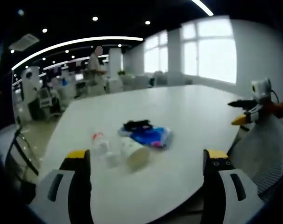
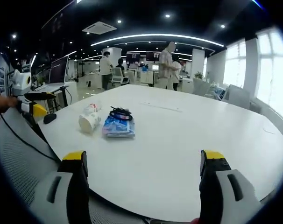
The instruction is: Arrange the tabletop items into an orderly group along one side of the table until the central work area is clear of visible clutter.
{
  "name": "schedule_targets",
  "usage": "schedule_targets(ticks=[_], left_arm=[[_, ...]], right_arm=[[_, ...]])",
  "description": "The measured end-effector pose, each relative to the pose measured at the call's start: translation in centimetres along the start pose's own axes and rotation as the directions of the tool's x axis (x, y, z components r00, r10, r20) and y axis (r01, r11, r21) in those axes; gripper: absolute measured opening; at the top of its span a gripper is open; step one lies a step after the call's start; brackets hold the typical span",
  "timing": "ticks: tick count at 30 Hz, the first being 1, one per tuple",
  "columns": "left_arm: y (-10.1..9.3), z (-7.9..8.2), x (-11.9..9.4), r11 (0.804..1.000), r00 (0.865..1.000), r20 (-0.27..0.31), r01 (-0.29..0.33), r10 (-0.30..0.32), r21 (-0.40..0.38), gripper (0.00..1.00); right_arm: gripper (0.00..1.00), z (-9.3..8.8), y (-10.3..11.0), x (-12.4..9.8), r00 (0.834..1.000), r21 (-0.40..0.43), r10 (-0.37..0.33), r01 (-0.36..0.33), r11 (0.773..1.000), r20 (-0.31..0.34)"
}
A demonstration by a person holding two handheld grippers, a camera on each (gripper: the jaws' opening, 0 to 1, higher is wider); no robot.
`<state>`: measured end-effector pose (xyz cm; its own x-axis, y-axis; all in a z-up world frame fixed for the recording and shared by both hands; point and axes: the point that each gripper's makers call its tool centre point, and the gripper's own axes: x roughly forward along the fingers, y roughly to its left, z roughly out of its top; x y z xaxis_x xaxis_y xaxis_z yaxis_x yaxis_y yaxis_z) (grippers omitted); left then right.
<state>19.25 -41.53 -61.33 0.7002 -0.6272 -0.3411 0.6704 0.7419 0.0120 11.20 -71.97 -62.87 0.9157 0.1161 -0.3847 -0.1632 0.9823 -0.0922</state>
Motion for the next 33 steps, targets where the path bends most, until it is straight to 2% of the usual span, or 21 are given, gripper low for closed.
schedule_targets(ticks=[33], left_arm=[[0.06, -0.27, 0.00, 1.000, 1.000, -0.004, -0.004, 0.004, -0.003, 0.97]], right_arm=[[1.00, -0.19, 0.14, 0.00, 1.000, -0.002, 0.006, -0.006, 1.000, -0.001]])
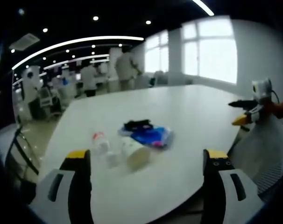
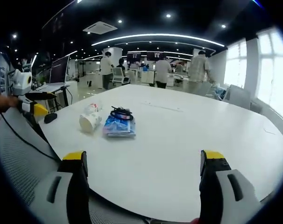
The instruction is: Arrange the tabletop items into an orderly group along one side of the table until the central work area is clear of visible clutter.
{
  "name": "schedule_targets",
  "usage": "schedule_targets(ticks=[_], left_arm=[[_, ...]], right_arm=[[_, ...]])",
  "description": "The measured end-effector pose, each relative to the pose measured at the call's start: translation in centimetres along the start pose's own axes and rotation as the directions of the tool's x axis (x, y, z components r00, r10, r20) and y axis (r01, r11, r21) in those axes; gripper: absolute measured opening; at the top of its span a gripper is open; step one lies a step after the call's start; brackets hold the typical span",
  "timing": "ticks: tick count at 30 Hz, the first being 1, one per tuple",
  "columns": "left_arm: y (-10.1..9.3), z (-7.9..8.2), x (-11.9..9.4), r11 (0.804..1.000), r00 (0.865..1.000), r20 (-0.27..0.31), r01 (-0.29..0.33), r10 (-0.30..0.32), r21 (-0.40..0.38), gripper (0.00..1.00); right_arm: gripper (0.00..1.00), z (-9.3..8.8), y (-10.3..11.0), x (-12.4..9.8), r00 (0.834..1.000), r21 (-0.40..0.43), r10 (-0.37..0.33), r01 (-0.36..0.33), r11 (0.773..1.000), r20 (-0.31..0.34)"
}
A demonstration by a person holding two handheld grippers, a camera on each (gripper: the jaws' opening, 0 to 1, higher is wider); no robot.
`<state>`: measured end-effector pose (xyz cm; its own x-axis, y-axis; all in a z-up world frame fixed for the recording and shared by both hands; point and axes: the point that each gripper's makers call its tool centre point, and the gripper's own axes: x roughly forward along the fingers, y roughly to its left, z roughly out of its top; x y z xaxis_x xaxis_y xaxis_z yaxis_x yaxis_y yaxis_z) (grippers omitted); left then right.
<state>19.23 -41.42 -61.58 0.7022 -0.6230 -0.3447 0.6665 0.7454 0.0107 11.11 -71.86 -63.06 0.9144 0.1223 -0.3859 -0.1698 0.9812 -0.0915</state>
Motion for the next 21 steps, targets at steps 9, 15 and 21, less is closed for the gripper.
schedule_targets(ticks=[9, 15, 21], left_arm=[[-0.01, 0.01, 0.04, 1.000, 1.000, 0.001, -0.001, 0.001, -0.001, 0.97], [-0.13, 0.02, 0.08, 1.000, 1.000, -0.002, -0.001, 0.001, -0.003, 0.98], [0.08, 0.10, 0.14, 1.000, 1.000, -0.003, -0.014, 0.014, -0.016, 1.00]], right_arm=[[1.00, 0.02, -0.04, 0.01, 1.000, 0.001, 0.000, 0.000, 1.000, 0.004], [1.00, 0.02, -0.05, -0.02, 1.000, 0.001, 0.000, 0.000, 1.000, 0.004], [1.00, 0.04, -0.08, -0.01, 1.000, -0.001, 0.000, 0.000, 1.000, 0.003]])
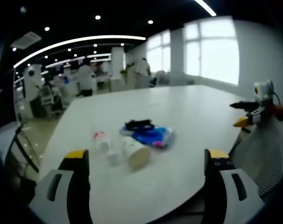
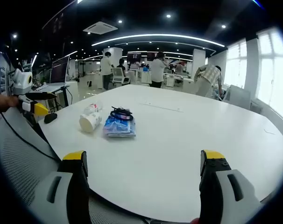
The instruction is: Arrange the tabletop items into an orderly group along one side of the table until the central work area is clear of visible clutter.
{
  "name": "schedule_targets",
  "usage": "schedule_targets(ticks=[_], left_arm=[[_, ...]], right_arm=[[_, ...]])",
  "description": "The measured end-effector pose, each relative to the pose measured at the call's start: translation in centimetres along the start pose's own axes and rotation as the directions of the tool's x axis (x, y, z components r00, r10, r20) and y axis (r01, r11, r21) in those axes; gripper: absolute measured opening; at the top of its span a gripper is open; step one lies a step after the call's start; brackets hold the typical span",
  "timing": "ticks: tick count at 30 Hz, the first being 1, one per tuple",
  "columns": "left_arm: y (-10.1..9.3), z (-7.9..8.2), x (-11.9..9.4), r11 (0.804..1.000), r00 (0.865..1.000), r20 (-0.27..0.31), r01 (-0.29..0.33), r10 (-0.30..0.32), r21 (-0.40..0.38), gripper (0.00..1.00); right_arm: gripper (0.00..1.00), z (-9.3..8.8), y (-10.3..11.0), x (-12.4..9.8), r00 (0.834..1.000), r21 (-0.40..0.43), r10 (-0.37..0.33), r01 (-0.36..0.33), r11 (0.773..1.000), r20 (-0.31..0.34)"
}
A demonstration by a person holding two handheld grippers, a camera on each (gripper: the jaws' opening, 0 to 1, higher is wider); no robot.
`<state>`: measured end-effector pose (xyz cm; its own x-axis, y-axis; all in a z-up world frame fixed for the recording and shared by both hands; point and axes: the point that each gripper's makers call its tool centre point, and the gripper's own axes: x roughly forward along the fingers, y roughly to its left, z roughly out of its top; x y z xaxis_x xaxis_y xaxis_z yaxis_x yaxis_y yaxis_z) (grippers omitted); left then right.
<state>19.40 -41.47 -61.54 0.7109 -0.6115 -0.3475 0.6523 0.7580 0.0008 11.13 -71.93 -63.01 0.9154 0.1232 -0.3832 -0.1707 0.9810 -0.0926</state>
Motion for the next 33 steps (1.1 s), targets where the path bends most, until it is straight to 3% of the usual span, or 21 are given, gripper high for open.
schedule_targets(ticks=[16, 33], left_arm=[[0.9, 0.6, 0.2, 0.999, 1.000, 0.002, -0.027, 0.027, -0.036, 1.00], [2.5, 2.6, 2.7, 0.998, 0.999, -0.010, -0.047, 0.046, -0.038, 1.00]], right_arm=[[1.00, 0.1, -0.1, 0.1, 1.000, 0.003, -0.005, 0.005, 1.000, -0.001], [1.00, 0.1, -0.4, 0.0, 1.000, 0.015, -0.014, 0.014, 1.000, 0.004]])
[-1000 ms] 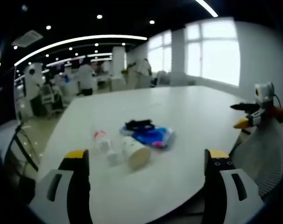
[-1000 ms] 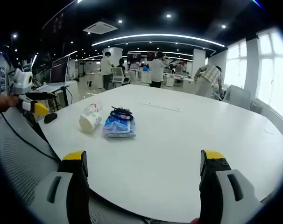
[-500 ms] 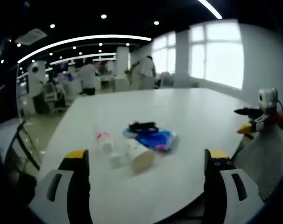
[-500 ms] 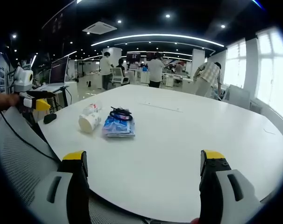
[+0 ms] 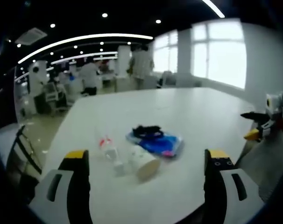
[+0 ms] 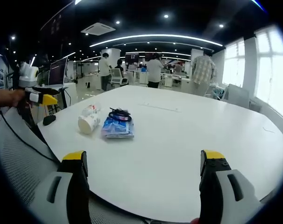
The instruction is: Arrange the tabletop items into an orderly group along one side of the table until the central work area is clear of visible clutter.
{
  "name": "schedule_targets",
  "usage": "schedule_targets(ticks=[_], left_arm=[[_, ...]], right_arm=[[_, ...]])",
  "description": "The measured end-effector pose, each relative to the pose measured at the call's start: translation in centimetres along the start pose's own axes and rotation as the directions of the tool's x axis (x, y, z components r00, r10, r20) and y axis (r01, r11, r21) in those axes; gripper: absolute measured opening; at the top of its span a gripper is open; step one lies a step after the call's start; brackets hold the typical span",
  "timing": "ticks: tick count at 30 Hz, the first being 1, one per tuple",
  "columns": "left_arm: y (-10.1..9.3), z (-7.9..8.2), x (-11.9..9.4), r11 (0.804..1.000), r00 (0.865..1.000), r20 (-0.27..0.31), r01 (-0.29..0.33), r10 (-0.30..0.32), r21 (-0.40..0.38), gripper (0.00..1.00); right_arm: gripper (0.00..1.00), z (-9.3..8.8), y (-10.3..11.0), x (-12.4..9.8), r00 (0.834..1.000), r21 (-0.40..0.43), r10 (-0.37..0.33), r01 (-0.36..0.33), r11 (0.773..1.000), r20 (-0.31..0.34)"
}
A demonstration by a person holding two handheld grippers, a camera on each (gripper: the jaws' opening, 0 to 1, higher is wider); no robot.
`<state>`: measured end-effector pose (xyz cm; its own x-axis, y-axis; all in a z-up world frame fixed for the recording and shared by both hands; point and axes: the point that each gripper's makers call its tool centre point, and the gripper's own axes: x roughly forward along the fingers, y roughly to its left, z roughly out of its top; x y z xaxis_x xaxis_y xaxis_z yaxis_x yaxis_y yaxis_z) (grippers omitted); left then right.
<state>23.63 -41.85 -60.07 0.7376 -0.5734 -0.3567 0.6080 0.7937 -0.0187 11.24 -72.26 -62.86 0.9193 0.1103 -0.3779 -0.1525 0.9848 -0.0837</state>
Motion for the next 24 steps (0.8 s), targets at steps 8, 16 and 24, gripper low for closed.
schedule_targets(ticks=[8, 16, 24], left_arm=[[1.2, -0.1, 1.7, 1.000, 1.000, -0.014, -0.014, 0.014, -0.022, 1.00], [2.3, -0.4, 3.3, 0.999, 0.999, -0.044, -0.029, 0.028, -0.033, 1.00], [3.3, -1.1, 5.2, 0.999, 0.997, -0.075, -0.037, 0.035, -0.032, 0.99]], right_arm=[[1.00, 0.0, 0.0, 0.0, 1.000, 0.003, 0.001, -0.001, 1.000, 0.000], [1.00, 0.0, 0.0, 0.0, 1.000, 0.002, 0.003, -0.003, 1.000, -0.002], [1.00, 0.0, 0.0, 0.0, 1.000, 0.005, 0.001, -0.001, 1.000, -0.002]])
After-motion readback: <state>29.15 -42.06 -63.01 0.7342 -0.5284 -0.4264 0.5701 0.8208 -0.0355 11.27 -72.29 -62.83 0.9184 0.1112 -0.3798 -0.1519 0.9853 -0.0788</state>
